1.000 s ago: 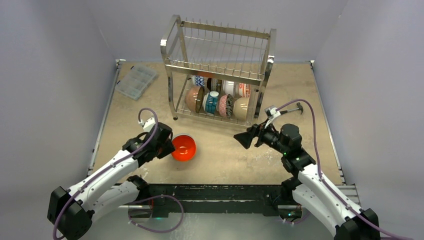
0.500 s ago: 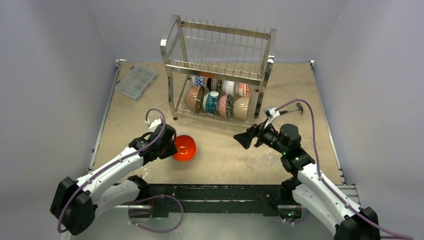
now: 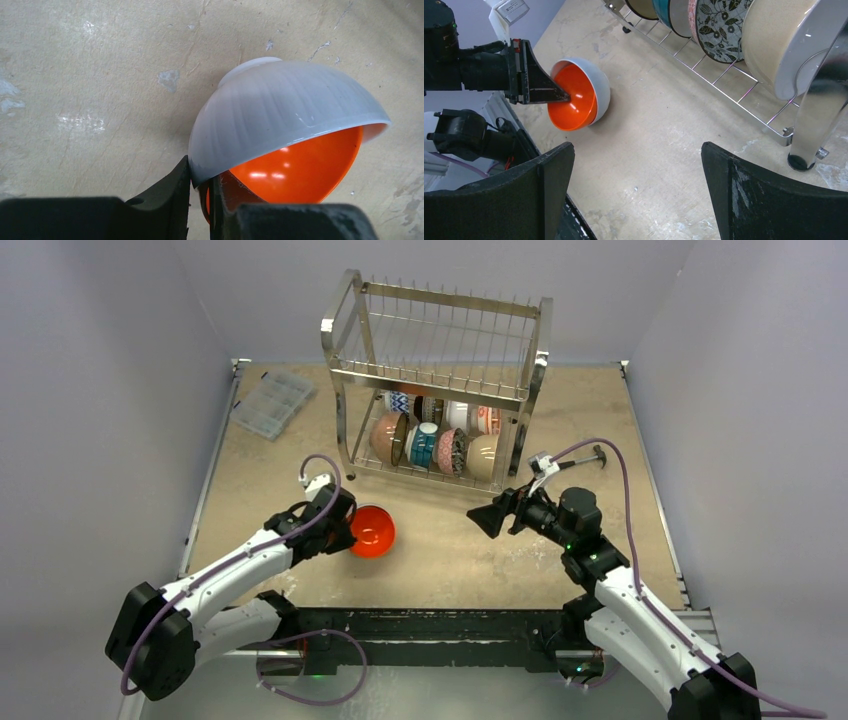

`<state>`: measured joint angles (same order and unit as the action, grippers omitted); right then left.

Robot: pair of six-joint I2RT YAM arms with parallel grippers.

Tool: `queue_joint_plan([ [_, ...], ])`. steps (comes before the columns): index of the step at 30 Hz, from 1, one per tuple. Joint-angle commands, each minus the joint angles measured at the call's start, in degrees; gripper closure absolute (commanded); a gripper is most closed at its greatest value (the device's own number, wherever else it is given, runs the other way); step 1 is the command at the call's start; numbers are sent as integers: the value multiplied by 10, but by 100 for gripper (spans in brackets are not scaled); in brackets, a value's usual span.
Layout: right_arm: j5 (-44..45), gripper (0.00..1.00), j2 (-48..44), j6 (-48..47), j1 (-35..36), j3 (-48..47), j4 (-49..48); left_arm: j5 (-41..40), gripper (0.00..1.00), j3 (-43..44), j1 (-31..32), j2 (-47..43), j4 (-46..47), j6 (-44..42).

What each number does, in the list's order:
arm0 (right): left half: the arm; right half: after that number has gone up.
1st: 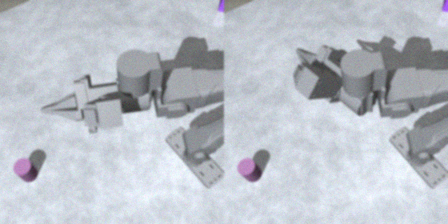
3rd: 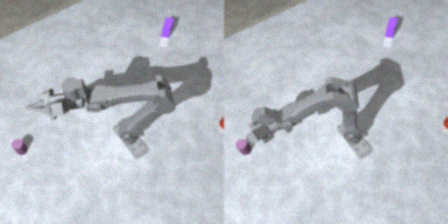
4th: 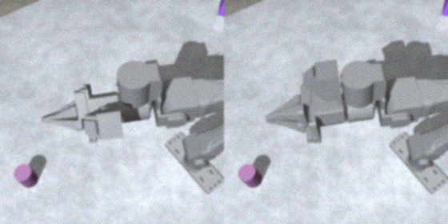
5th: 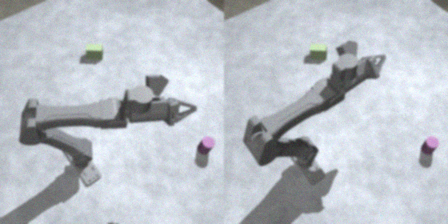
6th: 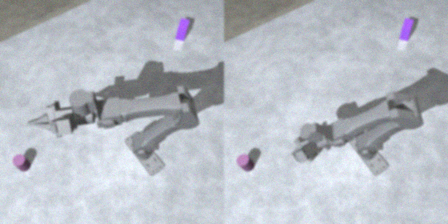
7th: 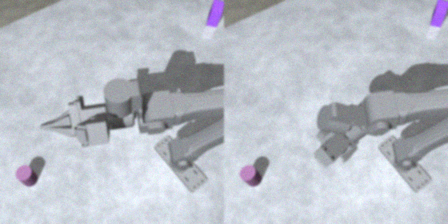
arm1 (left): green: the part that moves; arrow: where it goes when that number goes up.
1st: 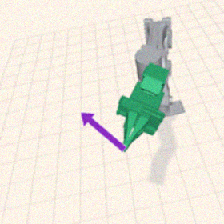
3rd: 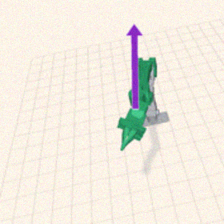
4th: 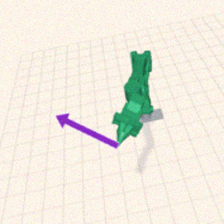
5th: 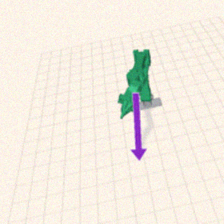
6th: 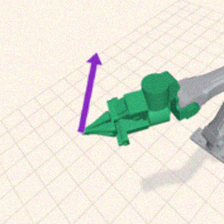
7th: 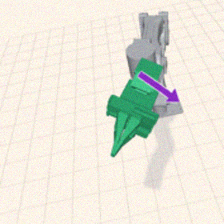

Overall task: Load the bowls into the dish rack
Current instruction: Adjust the bowl at the center of the board.

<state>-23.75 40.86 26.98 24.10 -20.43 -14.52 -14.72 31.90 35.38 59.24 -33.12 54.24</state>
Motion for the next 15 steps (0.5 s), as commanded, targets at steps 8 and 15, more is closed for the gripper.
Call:
queue_joint_plan([
  [8, -15, 1, -3, -4, 3, -16, -19, 137, 100, 19, 2, -8, 88, 17],
  [15, -37, 1, -4, 2, 2, -13, -28, 222, 100, 17, 2, 33, 168, 28],
])
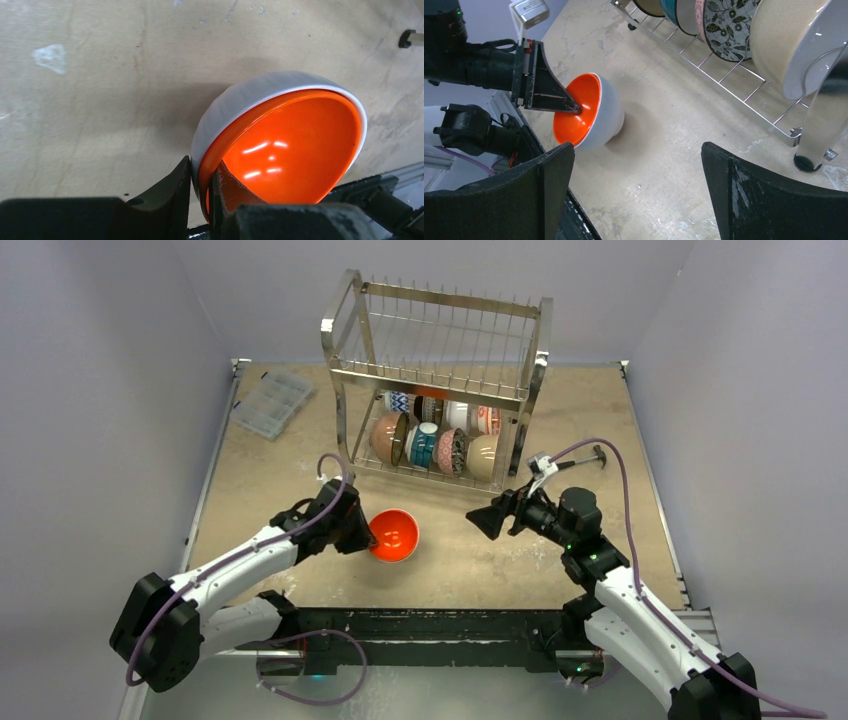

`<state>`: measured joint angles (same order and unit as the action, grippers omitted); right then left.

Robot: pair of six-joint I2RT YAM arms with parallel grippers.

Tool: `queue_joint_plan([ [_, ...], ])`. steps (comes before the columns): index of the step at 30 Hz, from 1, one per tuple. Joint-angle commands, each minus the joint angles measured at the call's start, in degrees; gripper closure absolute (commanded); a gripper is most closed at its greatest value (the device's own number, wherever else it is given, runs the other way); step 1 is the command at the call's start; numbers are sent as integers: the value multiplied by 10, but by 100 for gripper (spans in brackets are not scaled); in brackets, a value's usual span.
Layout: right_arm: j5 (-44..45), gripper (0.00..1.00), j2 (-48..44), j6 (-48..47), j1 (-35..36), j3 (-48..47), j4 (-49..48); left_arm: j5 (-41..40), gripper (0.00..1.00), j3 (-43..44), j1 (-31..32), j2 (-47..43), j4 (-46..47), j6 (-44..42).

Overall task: Load the bowls into the dish rack
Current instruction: Adjust the bowl at the center of the board.

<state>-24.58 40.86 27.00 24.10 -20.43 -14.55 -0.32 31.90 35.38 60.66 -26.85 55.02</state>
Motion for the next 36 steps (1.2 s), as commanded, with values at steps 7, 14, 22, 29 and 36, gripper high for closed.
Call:
queue_joint_plan([
  [7, -52, 1, 11, 3, 2, -5, -39, 120, 100, 27, 31, 88, 186, 39],
  [14, -60, 1, 25, 4, 3, -2, -49, 54, 100, 114, 100, 169, 128, -2],
  [22, -61, 1, 32, 4, 3, 3, -56, 5, 74, 174, 150, 196, 71, -53],
  [29, -61, 1, 35, 2, 3, 5, -58, -36, 57, 183, 184, 176, 73, -71],
  [36, -61, 1, 34, 2, 2, 5, -58, -132, 58, 241, 222, 203, -21, -78],
])
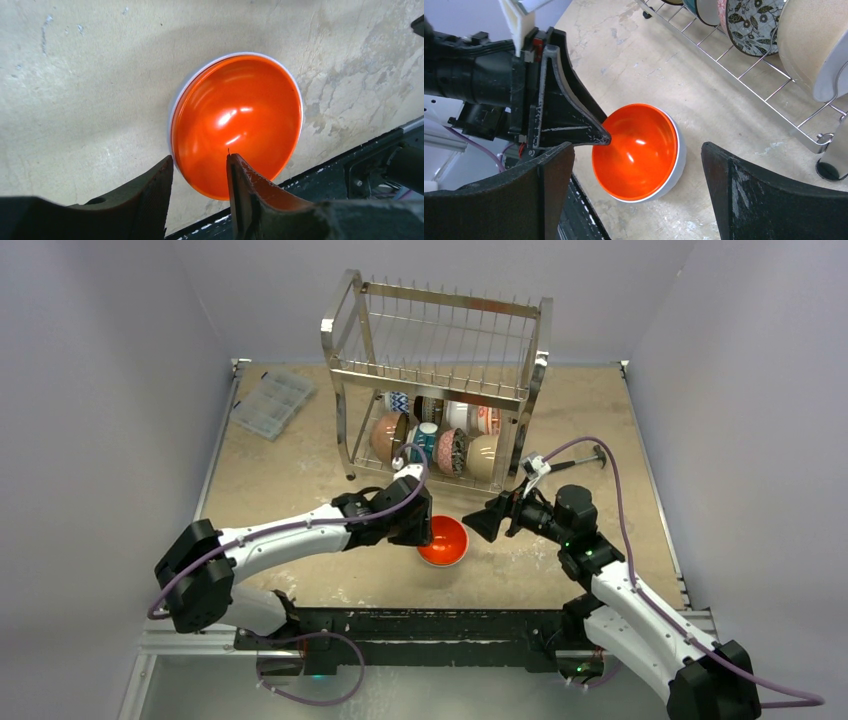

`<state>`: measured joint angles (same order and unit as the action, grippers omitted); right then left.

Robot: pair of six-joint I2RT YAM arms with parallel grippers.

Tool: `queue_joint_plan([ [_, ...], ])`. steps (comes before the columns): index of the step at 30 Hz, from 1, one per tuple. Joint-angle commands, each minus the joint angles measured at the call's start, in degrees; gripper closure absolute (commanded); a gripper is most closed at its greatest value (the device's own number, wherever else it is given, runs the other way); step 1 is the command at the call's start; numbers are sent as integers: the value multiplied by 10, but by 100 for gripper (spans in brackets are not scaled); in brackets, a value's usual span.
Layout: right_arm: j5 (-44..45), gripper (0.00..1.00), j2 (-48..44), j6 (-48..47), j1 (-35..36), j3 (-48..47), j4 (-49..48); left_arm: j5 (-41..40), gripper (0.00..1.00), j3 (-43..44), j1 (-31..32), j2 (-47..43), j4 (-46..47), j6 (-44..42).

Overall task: Load the bowls into the dish rack
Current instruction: Adjust the bowl at the center of the board, then pick up the bowl from the center of the board.

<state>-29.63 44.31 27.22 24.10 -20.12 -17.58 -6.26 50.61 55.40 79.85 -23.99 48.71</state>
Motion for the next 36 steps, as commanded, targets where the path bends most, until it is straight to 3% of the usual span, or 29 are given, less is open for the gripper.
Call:
queue_joint_plan([
  [1, -10, 1, -1, 0, 3, 3, -27, -88, 60, 64, 28, 18, -62, -14],
  [6, -10, 1, -3, 0, 3, 3, -27, -150, 67, 104, 57, 64, -116, -8],
  [13, -7, 1, -9, -5, 3, 3, -18, -230, 71, 158, 92, 117, -188, 10],
  [20, -8, 1, -10, -6, 3, 4, -18, -300, 65, 200, 125, 125, -241, 37],
  [27, -9, 1, -10, -7, 3, 6, -18, -329, 61, 190, 128, 104, -253, 46],
  [36, -10, 1, -16, -8, 2, 4, -12, -316, 68, 196, 128, 163, -239, 41],
])
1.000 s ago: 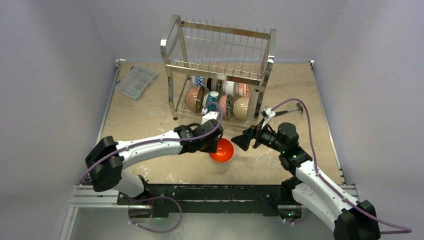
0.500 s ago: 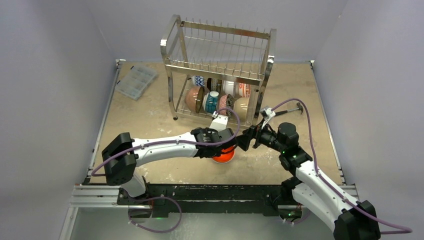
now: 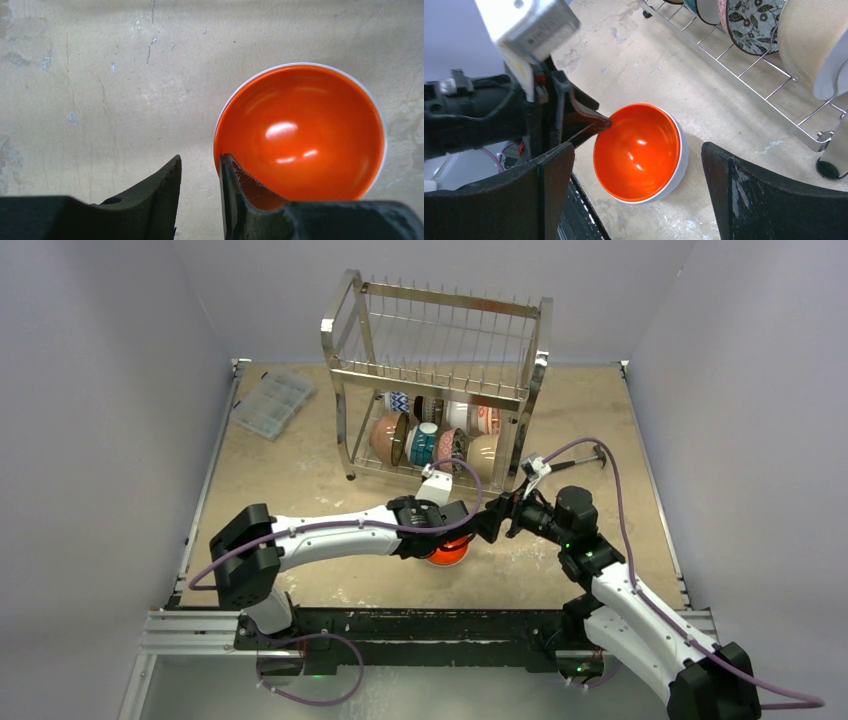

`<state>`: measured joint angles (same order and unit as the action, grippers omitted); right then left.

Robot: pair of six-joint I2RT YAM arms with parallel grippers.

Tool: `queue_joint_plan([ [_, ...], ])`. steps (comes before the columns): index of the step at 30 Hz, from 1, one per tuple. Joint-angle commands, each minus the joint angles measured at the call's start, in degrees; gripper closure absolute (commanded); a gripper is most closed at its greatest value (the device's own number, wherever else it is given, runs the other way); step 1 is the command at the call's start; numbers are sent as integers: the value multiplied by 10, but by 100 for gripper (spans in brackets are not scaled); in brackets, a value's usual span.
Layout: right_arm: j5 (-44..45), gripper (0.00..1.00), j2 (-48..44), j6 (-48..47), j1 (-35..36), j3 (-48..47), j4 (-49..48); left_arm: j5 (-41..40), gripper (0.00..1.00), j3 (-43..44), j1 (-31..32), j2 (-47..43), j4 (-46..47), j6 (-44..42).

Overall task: Load the bowls into the dish rack
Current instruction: Pick up the bowl from the center of the board.

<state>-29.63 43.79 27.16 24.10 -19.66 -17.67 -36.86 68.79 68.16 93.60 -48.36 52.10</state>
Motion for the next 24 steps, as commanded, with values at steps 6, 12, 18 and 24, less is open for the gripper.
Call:
queue_joint_plan([
  [6, -9, 1, -18, -9, 2, 1, -4, -7, 73, 18, 0, 43, 9, 8],
  [12, -10, 1, -19, -10, 3, -2, -1, 3, 84, 12, 1, 44, 26, 4],
  [18, -10, 1, -20, -12, 3, -6, 3, -3, 100, 13, 0, 35, 25, 9],
  [24, -11, 1, -18, -13, 3, -6, 4, -7, 100, 20, 0, 2, 21, 11],
])
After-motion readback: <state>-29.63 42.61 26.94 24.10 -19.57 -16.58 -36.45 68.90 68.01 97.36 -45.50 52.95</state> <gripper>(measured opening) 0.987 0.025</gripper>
